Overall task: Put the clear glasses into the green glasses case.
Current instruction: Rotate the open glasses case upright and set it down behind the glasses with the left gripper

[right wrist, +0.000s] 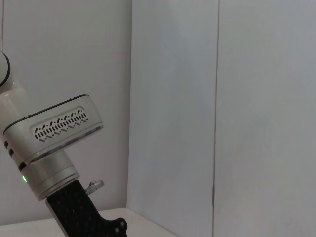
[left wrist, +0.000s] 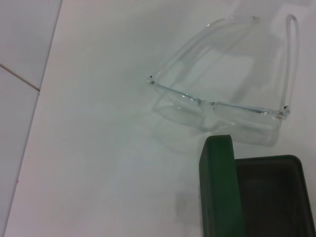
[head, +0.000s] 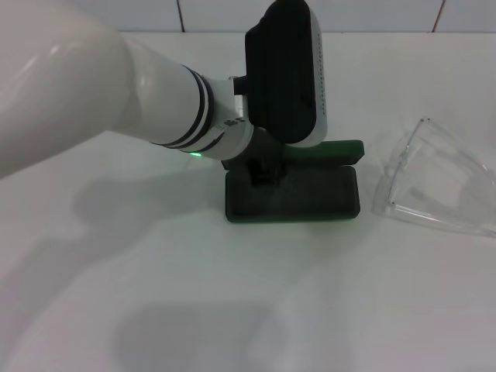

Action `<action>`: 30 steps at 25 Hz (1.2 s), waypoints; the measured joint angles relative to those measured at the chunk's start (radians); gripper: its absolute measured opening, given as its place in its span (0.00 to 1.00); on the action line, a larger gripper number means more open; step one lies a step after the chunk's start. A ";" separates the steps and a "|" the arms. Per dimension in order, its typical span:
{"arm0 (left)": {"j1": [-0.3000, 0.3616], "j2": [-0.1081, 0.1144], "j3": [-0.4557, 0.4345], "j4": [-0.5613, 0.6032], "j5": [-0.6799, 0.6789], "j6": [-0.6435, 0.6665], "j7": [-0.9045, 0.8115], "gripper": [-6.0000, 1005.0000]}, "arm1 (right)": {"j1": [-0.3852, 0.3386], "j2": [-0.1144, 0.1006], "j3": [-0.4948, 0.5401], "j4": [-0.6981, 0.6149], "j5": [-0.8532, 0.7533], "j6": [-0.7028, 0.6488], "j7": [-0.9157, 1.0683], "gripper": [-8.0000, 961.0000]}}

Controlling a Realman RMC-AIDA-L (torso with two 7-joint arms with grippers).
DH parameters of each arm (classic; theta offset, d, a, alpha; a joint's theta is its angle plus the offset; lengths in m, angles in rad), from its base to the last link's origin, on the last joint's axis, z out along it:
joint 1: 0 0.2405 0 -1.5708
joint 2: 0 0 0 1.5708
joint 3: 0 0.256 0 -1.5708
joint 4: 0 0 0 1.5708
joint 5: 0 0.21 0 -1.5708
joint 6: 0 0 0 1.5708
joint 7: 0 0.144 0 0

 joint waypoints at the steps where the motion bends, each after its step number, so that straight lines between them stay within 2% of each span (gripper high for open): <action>1: 0.000 0.000 0.000 0.000 0.000 0.000 0.000 0.24 | 0.000 0.000 0.000 0.000 0.000 0.000 0.000 0.89; 22: 0.008 -0.002 0.020 -0.009 0.025 -0.005 -0.035 0.25 | -0.008 0.004 0.008 0.000 0.001 -0.018 0.000 0.88; 30: 0.014 -0.002 0.057 -0.003 0.065 -0.019 -0.069 0.27 | -0.009 0.006 0.014 0.000 0.001 -0.031 0.000 0.88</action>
